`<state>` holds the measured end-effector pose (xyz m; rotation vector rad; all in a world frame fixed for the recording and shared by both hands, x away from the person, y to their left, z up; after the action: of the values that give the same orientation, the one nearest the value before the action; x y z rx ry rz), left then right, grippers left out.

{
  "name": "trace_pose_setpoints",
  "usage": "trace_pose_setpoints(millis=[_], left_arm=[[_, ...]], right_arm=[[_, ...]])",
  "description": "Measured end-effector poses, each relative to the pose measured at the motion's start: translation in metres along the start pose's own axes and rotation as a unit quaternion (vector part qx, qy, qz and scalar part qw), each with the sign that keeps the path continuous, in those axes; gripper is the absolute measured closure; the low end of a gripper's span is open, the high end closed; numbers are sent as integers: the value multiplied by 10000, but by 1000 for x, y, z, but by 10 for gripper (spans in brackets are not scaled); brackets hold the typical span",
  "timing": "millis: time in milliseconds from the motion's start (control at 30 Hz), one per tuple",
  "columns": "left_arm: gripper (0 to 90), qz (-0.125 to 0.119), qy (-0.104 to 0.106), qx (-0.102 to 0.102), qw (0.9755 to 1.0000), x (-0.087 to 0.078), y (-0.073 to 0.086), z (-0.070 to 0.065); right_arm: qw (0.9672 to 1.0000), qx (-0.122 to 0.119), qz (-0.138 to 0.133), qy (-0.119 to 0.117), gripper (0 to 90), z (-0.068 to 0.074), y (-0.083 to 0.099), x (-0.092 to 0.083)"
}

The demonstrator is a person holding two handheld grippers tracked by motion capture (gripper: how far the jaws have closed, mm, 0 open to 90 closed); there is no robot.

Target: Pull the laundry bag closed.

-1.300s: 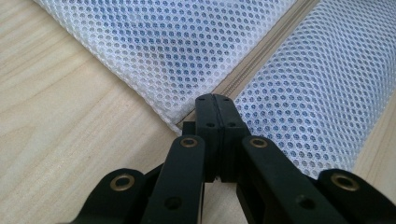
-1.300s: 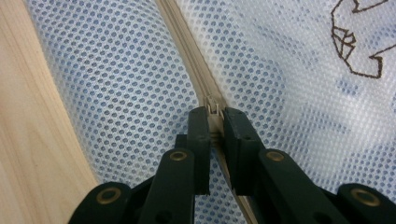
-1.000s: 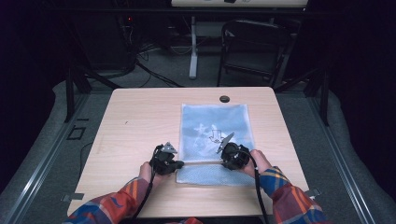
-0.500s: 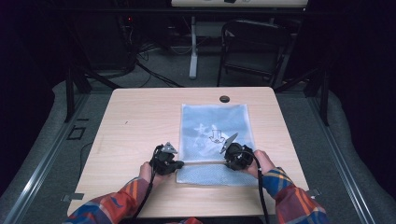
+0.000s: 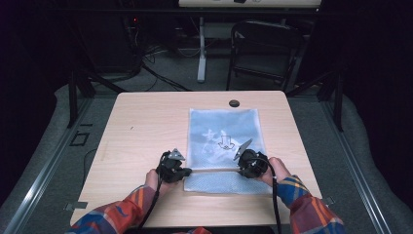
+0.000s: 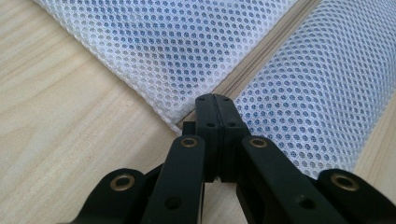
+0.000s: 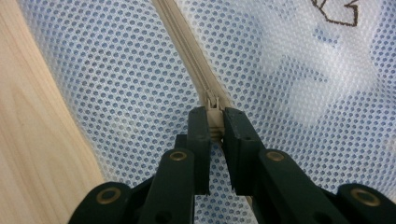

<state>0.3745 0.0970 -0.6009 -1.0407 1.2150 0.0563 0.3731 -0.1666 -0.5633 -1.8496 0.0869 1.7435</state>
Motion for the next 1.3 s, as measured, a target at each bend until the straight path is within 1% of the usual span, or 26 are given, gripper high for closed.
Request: trace_pose_setpoints(millis=[33, 200, 233, 400, 433, 467, 500, 567, 700, 800, 1000, 1033, 1133, 1233, 1267, 1300], left_arm=[[900, -1, 5, -14, 10000, 0, 0, 0], [900, 1, 1, -13, 10000, 0, 0, 0], [900, 0, 1, -15, 10000, 0, 0, 0], [900, -2, 8, -17, 10000, 0, 0, 0], [900, -2, 8, -18, 10000, 0, 0, 0], [900, -2, 10, -19, 10000, 0, 0, 0], [900, -2, 8, -18, 10000, 0, 0, 0], [900, -1, 8, -19, 10000, 0, 0, 0], [900, -1, 7, -19, 10000, 0, 0, 0], [900, -2, 2, -19, 10000, 0, 0, 0], [900, -1, -2, -20, 10000, 0, 0, 0], [900, -2, 0, -21, 10000, 0, 0, 0], [900, -1, -4, -17, 10000, 0, 0, 0], [900, -1, -3, -17, 10000, 0, 0, 0], [900, 0, -3, -16, 10000, 0, 0, 0], [900, 1, -11, -2, 10000, 0, 0, 0]], right_arm=[[10000, 35, -42, 10, 819, 0, 1, 0], [9999, 103, 14, 18, 819, -3, 6, -1], [10000, 78, 19, 2, 819, -3, 7, -2], [9999, 143, 26, 44, 819, -5, 11, -3], [9999, 144, 32, 7, 819, -5, 11, -3], [9999, 138, 80, 13, 819, -6, 12, -4], [9998, 171, 28, 24, 819, -5, 13, -4], [9998, 172, 62, 29, 819, -6, 14, -4], [9997, 219, 42, 24, 819, -7, 16, -5], [9996, 233, 107, 66, 819, -9, 19, -7], [9995, 303, 95, 46, 819, -11, 25, -9], [9994, 296, 134, 91, 819, -12, 26, -9], [9993, 336, 124, 76, 819, -13, 29, -10], [9992, 351, 192, 79, 819, -15, 33, -11], [9990, 398, 172, 99, 819, -14, 34, -11], [9991, 391, 171, 76, 819, -15, 35, -12]])
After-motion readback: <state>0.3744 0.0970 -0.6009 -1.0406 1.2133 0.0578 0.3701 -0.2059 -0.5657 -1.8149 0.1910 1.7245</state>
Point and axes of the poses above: each handheld gripper's, and its own axes: x roughly forward along the jaws, y roughly out of its underside, z roughly to its left, the point moved 4 cm from there along x, roughly forward along the jaws, and after that the axes turned 8 degrees about -y, right-handed, at the moved point
